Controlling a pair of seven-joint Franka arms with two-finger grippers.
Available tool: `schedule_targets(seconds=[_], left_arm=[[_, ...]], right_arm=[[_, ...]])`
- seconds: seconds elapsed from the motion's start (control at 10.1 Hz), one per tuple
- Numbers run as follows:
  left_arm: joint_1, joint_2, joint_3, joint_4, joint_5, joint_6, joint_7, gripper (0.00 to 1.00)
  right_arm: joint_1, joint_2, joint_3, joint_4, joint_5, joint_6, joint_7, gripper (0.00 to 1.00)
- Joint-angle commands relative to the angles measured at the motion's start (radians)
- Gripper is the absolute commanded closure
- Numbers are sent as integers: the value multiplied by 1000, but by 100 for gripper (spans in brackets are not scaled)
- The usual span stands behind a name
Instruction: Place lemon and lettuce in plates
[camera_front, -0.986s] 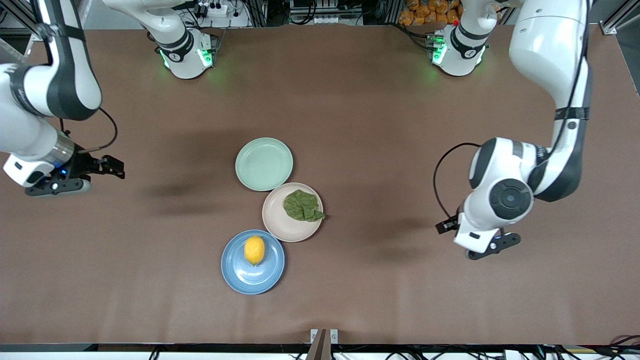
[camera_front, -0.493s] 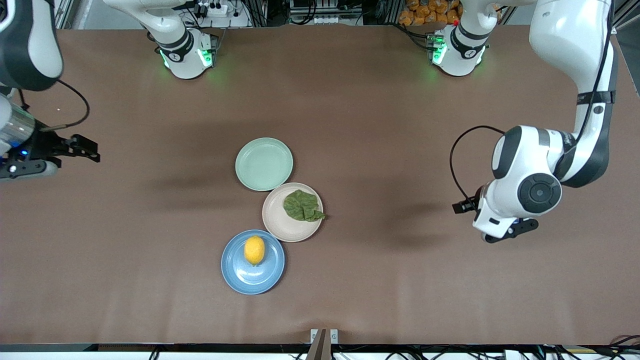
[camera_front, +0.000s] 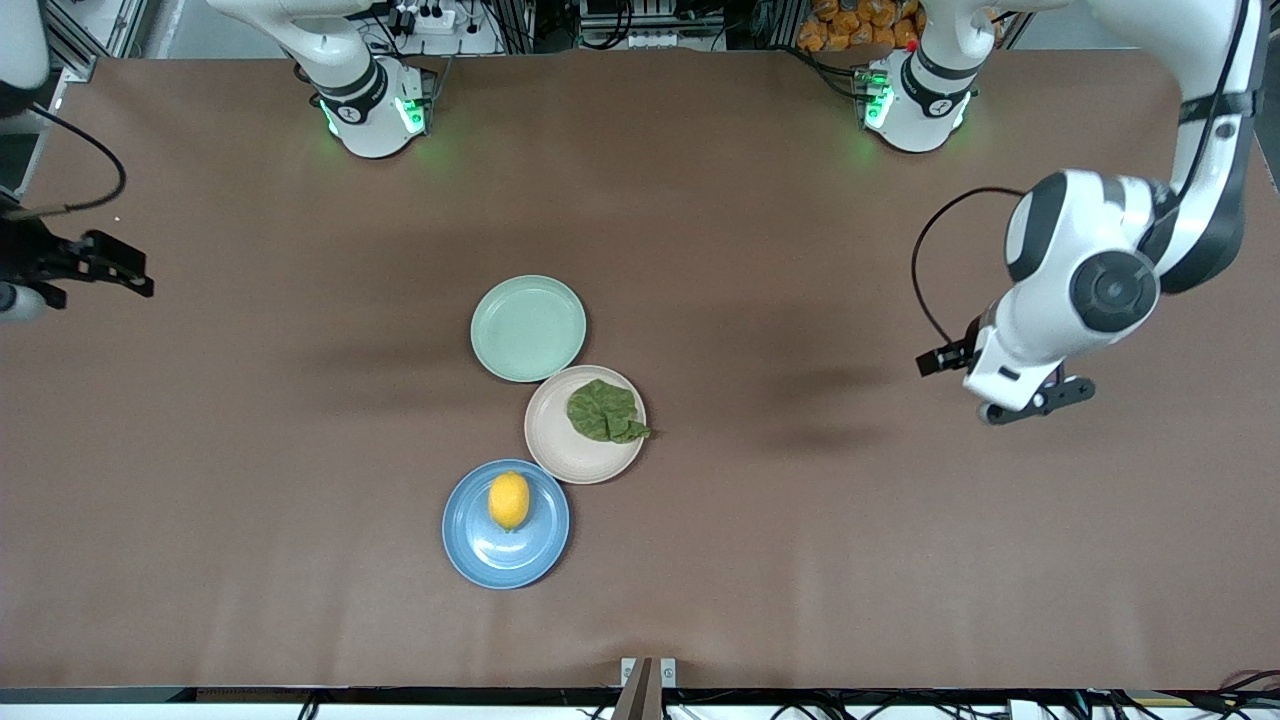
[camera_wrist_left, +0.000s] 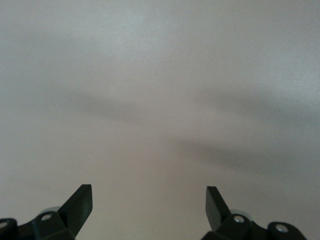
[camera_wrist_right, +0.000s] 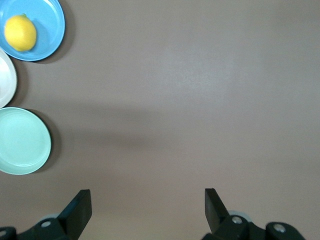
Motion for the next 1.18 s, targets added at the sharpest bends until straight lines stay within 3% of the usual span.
schedule_targets(seconds=[0.0,0.2,0.59,0.79,1.08], left_arm=[[32,-119,-9,-88,-45,28,44,0],[58,-165,-11,-76,-65,28,61,0],[90,-176,-12,108,-62,19,165,0],[95,-187,-28,183,-55,-55,275,0],[98,-188,-45,322,-61,-274,389,0]], right_arm=[[-40,16,43,115,-16,-104,9,0],[-49,14,60,174,-14,-178,9,0],[-58,5,64,179,-10,-162,15,0],[-57,3,64,154,-4,-111,15,0],[-57,7,64,140,-2,-60,18,0]])
